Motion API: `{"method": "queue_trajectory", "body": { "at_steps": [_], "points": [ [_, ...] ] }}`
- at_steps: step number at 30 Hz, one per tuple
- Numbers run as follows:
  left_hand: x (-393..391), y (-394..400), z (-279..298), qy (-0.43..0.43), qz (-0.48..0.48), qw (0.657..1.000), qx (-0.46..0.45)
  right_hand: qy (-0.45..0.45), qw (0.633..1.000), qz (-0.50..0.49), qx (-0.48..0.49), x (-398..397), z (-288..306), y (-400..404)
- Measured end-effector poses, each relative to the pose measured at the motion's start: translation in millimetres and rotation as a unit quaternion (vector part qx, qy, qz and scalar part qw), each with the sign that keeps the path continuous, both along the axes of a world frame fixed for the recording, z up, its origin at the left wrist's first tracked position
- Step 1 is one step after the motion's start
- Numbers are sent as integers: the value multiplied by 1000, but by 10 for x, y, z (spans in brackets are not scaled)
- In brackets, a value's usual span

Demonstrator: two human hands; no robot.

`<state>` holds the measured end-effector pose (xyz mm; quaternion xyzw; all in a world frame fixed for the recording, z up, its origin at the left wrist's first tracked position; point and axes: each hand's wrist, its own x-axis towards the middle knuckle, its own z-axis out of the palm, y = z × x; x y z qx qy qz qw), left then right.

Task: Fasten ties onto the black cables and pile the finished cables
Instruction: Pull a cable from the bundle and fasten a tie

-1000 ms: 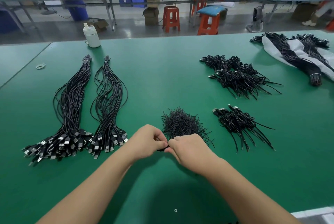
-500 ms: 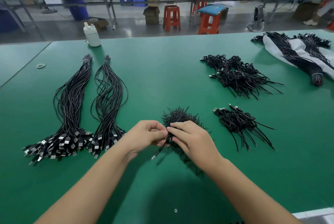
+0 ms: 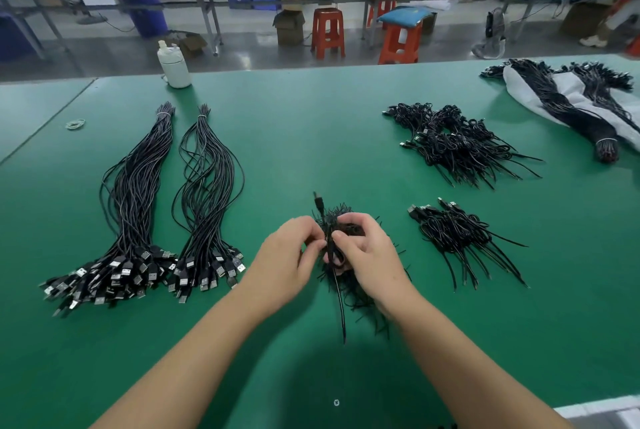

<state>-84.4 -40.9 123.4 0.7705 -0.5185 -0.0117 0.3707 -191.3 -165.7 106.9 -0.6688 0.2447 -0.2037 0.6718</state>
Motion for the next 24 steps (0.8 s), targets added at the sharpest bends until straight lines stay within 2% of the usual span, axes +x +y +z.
{"method": "queue_trajectory", "body": {
  "at_steps": [2,4,6,9,11,13,15,17,24],
  "points": [
    [-5,-3,7,-117,-22,993,-1,-16,999,15,44,1,1,-9],
    [-1,-6,6,-183,-36,982,4,-24,997,30,69,-3,-6,-26],
    [6,3,5,-178,-33,983,5,-38,993,51,102,-18,-4,-45],
    [16,24,3,-69,0,998,-13,-63,982,100,146,-50,2,-56],
    [35,27,-2,-7,13,1000,-15,-59,983,111,132,-53,12,-55],
    [29,25,4,10,10,1000,-9,-42,991,95,80,-49,17,-67],
    [10,26,23,1,0,1000,-4,-5,997,75,6,-47,46,-77],
    [0,20,39,-31,-12,999,-5,20,997,71,-20,-40,51,-72],
    [-53,2,-32,-151,-13,988,11,33,995,61,72,30,30,-26]
  ]
}}
